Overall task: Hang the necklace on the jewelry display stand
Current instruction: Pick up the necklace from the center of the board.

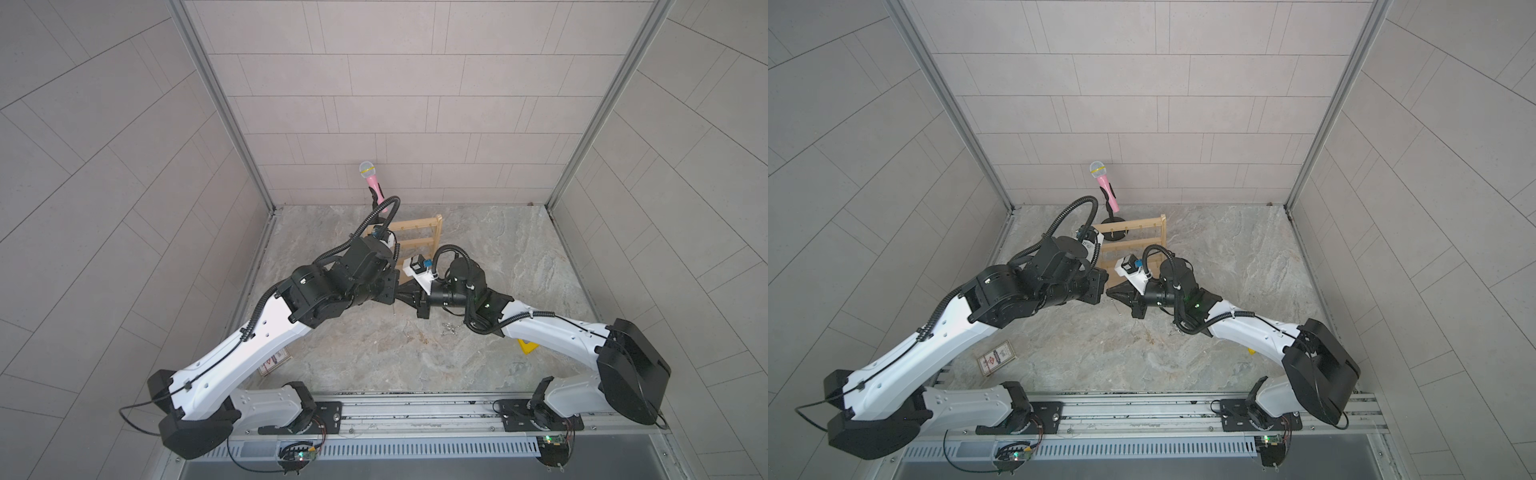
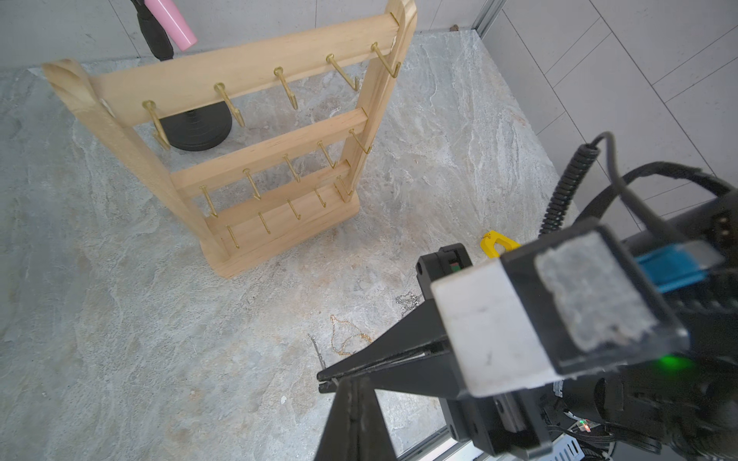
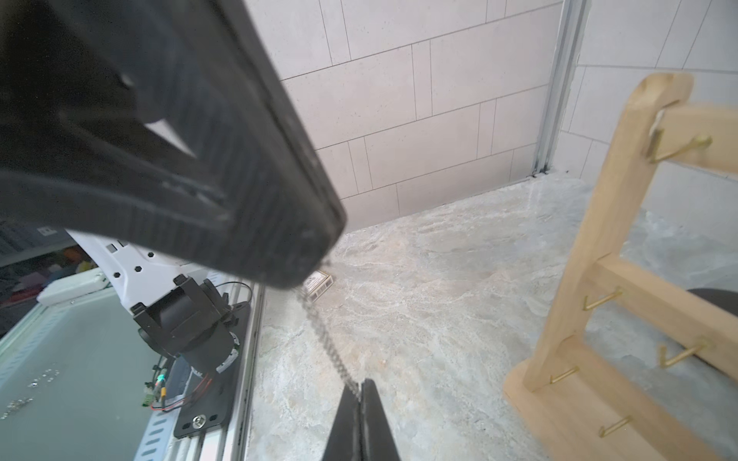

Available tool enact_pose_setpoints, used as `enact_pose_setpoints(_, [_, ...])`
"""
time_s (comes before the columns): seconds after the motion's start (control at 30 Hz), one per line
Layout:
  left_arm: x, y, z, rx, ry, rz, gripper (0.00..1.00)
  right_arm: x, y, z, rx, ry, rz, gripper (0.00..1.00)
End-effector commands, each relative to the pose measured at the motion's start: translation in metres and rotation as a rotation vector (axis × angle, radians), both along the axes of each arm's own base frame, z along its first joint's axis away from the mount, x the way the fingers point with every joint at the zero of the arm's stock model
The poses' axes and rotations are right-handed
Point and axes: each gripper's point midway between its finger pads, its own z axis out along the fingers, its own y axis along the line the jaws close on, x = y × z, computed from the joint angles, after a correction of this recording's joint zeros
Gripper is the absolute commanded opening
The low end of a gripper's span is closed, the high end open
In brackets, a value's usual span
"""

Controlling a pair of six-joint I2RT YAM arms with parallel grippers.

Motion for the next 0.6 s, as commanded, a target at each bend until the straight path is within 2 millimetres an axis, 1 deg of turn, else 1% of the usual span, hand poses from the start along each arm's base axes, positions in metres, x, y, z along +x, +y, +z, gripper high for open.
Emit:
enact_pose_setpoints(0.0, [0.001, 0.003, 0.010, 0.001, -0.030, 0.004, 0.00, -0.005, 0.002, 0.003, 0.019, -0.018, 0.034, 0.00])
enact_pose_setpoints(0.07, [0.003, 0.003, 0.007, 0.001, -0.027, 0.011, 0.00, -0.008, 0.002, 0.005, 0.027, -0.007, 0.047, 0.00])
enact_pose_setpoints(0.17, [0.009, 0.006, -0.003, -0.002, 0.004, 0.031, 0.01, -0.014, 0.001, 0.013, 0.047, 0.024, 0.066, 0.00])
enact_pose_setpoints(0.2, [0.013, 0.007, -0.008, -0.010, 0.025, 0.040, 0.08, -0.017, 0.000, 0.017, 0.062, 0.042, 0.073, 0.00])
enact_pose_setpoints(0.27, [0.019, 0.007, -0.020, -0.033, 0.075, 0.051, 0.13, -0.023, -0.001, 0.024, 0.092, 0.095, 0.089, 0.00])
enact_pose_setpoints(0.37, [0.026, 0.005, -0.037, -0.058, 0.126, 0.058, 0.26, -0.024, -0.001, 0.029, 0.120, 0.188, 0.080, 0.00])
enact_pose_setpoints(0.47, [0.027, -0.001, -0.050, -0.080, 0.168, 0.047, 0.39, -0.022, -0.001, 0.028, 0.126, 0.257, 0.069, 0.00])
enact_pose_setpoints(0.57, [0.026, -0.001, -0.057, -0.093, 0.185, 0.047, 0.47, -0.016, -0.004, 0.026, 0.119, 0.311, 0.046, 0.00])
